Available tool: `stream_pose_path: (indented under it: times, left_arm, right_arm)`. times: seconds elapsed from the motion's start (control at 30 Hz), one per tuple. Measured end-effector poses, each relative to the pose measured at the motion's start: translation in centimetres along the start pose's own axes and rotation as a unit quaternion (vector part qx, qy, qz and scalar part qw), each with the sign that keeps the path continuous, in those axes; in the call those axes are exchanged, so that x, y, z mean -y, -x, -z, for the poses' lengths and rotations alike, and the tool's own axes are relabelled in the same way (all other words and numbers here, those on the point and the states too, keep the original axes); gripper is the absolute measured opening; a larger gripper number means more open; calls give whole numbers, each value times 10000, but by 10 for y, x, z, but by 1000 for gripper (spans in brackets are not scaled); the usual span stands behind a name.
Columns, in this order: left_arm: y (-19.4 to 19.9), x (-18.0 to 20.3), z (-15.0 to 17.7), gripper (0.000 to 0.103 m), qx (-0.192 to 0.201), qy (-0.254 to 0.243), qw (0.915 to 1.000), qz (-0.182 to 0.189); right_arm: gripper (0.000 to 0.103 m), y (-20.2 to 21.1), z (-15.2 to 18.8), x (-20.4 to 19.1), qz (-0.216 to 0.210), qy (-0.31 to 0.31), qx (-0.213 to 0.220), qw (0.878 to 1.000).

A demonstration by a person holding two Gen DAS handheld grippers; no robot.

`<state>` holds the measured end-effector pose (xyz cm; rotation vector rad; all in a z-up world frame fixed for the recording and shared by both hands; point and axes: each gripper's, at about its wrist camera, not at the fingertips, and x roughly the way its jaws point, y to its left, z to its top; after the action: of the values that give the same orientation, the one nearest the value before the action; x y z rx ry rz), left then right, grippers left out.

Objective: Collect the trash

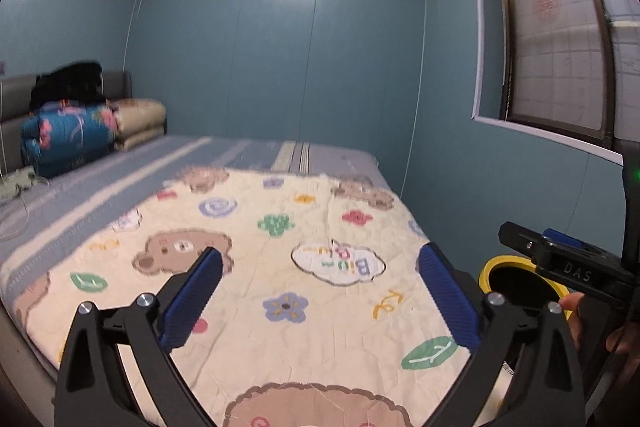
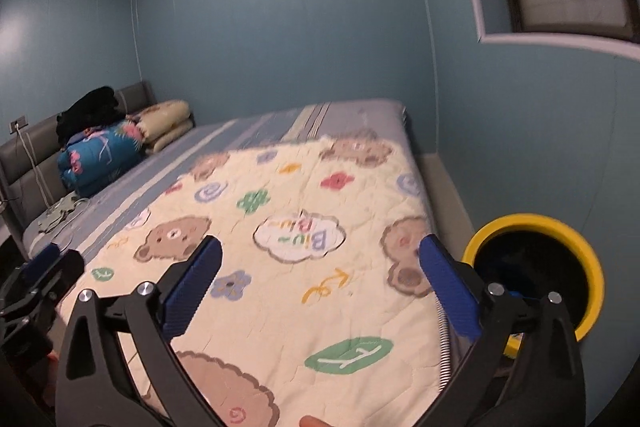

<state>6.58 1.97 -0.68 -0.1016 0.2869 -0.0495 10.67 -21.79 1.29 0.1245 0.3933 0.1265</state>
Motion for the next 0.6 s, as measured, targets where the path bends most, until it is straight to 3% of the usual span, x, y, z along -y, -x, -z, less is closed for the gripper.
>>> stream_pose_path:
  times: [0.3,0.6]
  left_arm:
    - [37,9,-4,95,366,98,9992,115]
    - [47,8,-3,95,418,208,9988,149]
  right_arm:
    - [95,45,0,-6,3,70,603,9982]
    - [95,56,1,-7,26,40,662,9978]
